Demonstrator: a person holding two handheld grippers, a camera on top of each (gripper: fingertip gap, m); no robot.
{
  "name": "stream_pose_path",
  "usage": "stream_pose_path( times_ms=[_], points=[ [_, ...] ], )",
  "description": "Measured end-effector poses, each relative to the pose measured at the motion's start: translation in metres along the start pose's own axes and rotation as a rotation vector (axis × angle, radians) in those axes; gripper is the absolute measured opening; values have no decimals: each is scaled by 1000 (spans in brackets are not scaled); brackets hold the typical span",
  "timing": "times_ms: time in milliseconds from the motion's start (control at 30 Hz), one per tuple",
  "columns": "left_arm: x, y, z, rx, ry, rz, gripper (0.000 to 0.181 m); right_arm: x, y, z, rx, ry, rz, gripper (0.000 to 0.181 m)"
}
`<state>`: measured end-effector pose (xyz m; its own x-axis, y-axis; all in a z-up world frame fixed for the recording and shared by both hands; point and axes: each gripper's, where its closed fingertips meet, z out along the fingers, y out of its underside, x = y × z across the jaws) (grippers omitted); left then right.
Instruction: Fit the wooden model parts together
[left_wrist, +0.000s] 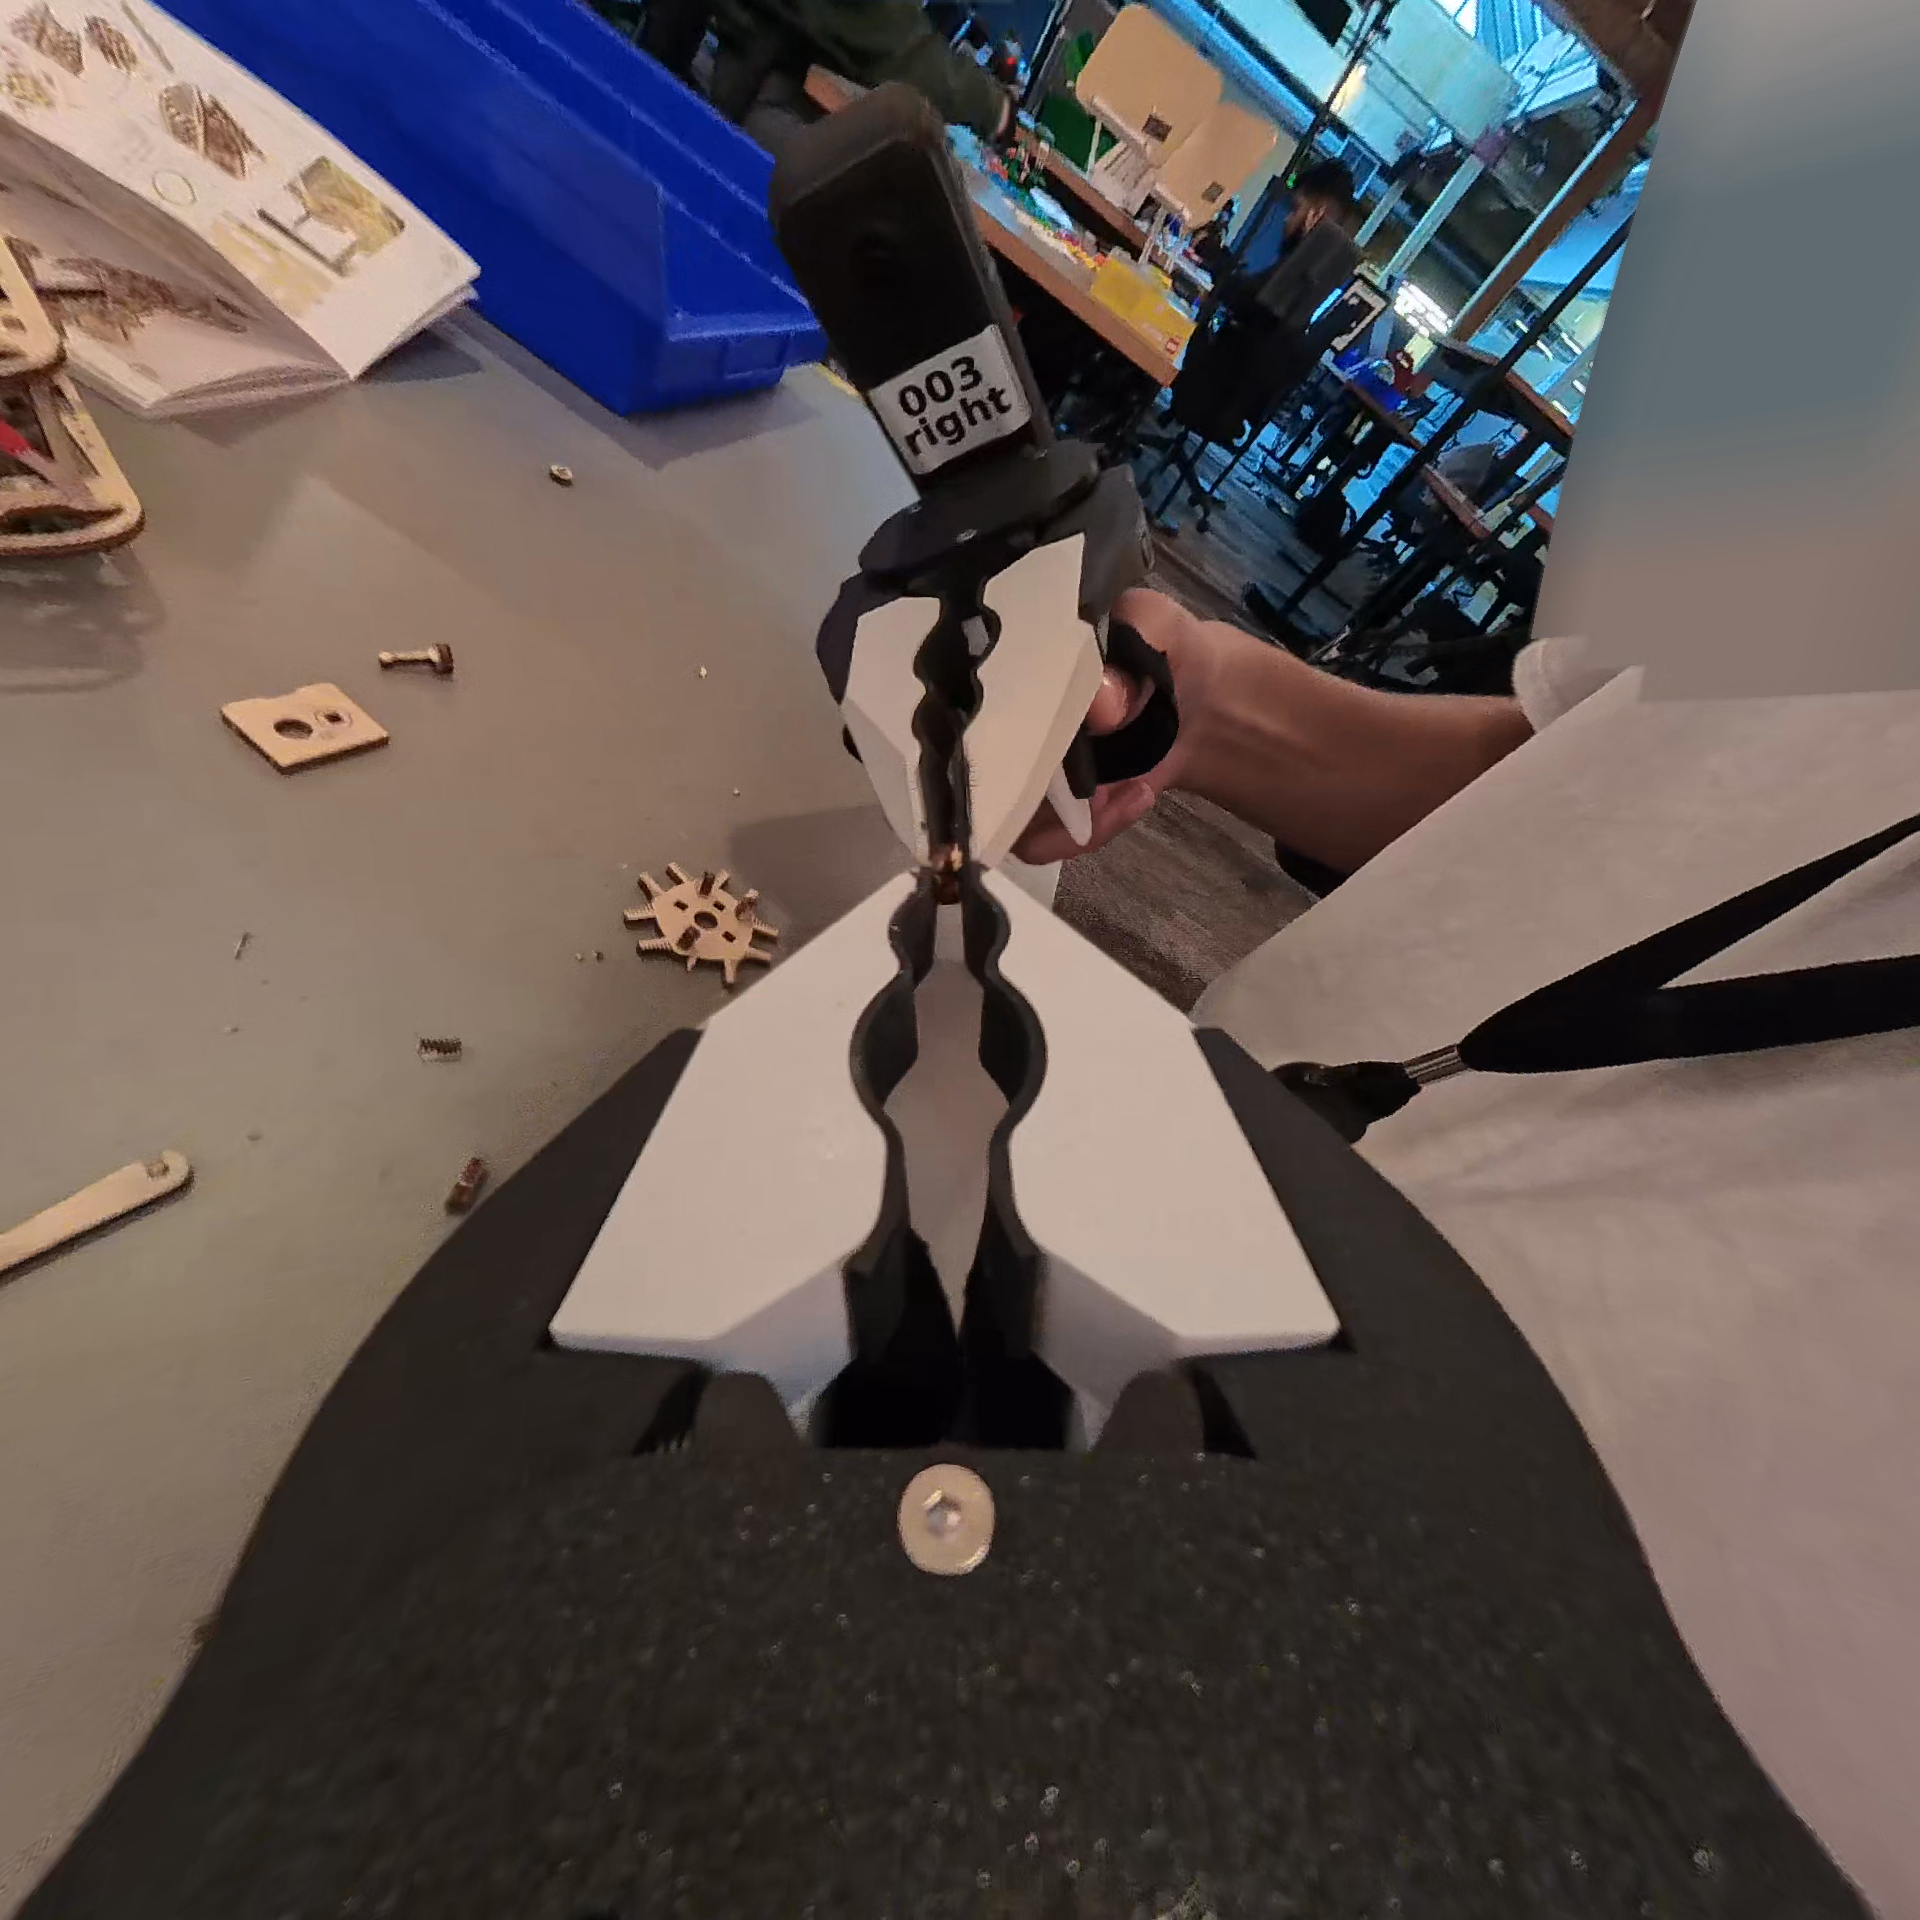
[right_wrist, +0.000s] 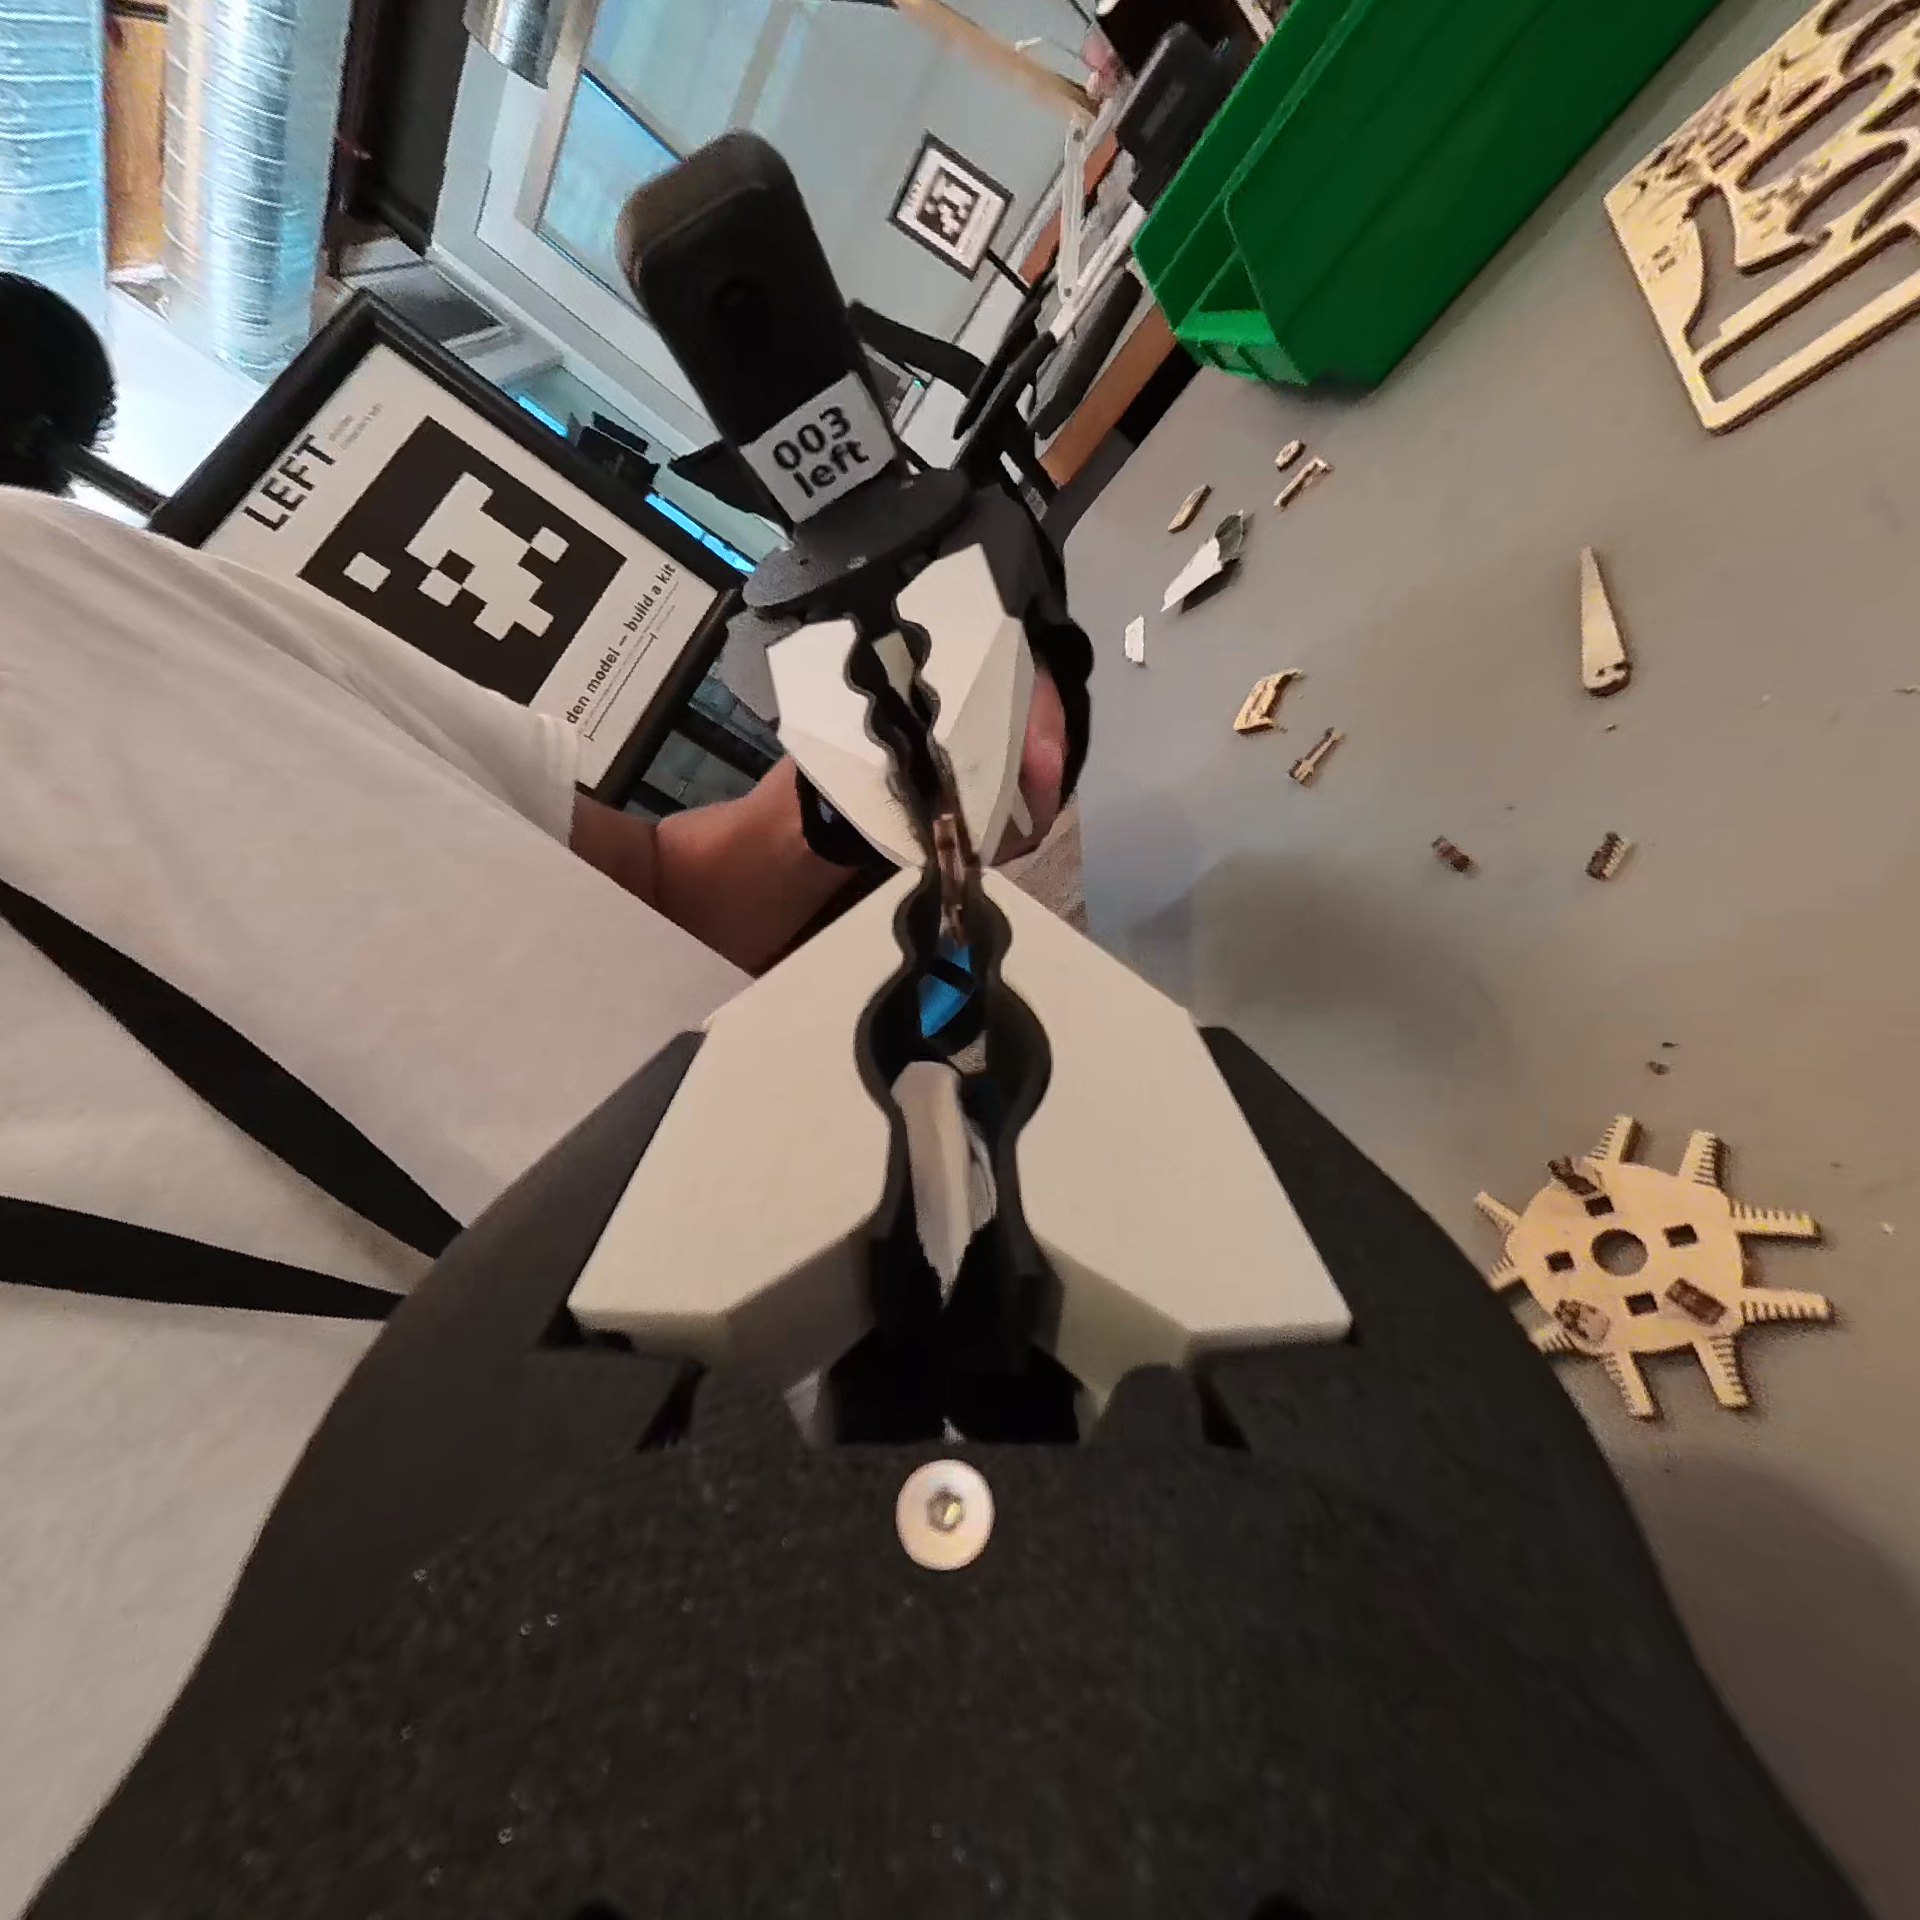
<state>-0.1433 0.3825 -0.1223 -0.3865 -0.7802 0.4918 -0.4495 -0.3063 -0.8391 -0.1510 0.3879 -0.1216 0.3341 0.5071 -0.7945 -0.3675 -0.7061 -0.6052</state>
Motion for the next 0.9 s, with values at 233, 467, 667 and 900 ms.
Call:
stream_pose_path(
  times_ms=[233,467,667,900],
  points=[
    [-12,30,7,-35,-172,6,1,18,27,-17,-48,227,-279,30],
    [-1,69,24,-226,-188,290,1,35,63,-13,-252,411,-695,19],
    [-1,74,30,-223,-121,204,0,39,73,-14,-317,393,-737,7],
    [-4,76,33,-227,-102,145,1,42,74,-14,-348,412,-779,4]
  ],
)
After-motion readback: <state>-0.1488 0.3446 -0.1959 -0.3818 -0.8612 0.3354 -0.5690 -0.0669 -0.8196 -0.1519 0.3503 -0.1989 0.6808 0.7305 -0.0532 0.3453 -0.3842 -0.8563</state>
